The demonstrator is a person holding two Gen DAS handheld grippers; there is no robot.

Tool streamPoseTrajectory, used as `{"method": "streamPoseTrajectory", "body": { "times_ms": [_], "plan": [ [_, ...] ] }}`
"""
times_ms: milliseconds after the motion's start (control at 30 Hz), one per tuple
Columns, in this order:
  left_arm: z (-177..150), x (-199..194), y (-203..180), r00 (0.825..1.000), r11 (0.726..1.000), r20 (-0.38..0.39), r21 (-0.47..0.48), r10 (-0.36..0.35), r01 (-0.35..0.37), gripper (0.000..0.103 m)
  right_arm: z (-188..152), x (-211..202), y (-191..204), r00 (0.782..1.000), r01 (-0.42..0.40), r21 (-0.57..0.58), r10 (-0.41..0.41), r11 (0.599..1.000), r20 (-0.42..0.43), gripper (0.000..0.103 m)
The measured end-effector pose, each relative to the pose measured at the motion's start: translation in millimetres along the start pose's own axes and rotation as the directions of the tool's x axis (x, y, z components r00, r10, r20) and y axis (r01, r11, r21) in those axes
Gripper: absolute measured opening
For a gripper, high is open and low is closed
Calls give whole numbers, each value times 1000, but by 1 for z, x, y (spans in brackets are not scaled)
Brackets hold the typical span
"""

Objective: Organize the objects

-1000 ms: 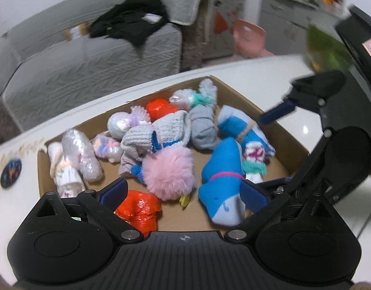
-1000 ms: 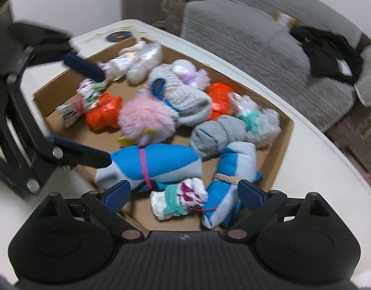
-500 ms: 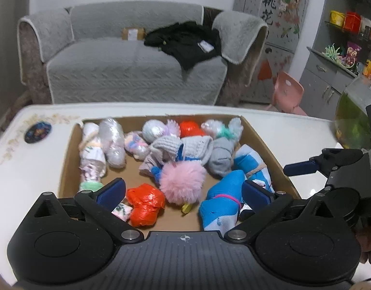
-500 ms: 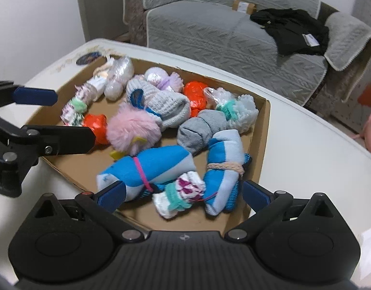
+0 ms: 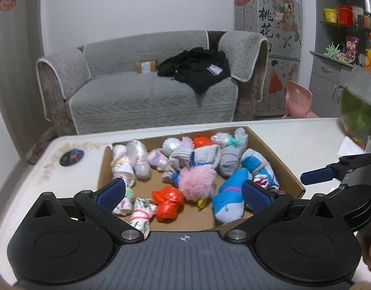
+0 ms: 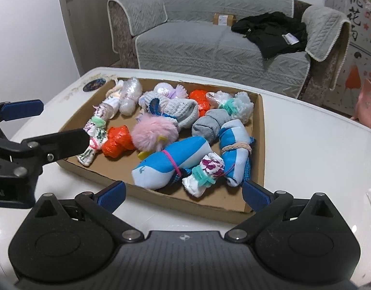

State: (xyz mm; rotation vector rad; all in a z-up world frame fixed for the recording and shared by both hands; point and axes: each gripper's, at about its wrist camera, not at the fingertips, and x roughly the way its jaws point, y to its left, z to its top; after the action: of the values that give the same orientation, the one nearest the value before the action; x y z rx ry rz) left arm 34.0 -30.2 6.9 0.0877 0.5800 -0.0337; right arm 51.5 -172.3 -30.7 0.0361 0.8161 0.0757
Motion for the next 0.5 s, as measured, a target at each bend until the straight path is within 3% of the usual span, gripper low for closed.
{"method": "streamPoseTrajectory", "body": {
  "times_ms": [133, 367, 500],
  "plan": [
    [-6, -16, -1, 998, 999, 34, 16, 44, -45, 103, -3, -6, 4, 1000, 7, 7, -7, 1000, 16, 102],
    [-19, -29, 9, 1000, 999, 22, -45, 7, -6, 103, -9, -12, 10, 999, -2, 13, 1, 1000, 34, 102],
    [-23, -32, 13, 999, 998, 15, -52, 29, -28, 103, -12, -14, 13, 999, 3, 5, -3, 1000, 38, 102]
  ]
}}
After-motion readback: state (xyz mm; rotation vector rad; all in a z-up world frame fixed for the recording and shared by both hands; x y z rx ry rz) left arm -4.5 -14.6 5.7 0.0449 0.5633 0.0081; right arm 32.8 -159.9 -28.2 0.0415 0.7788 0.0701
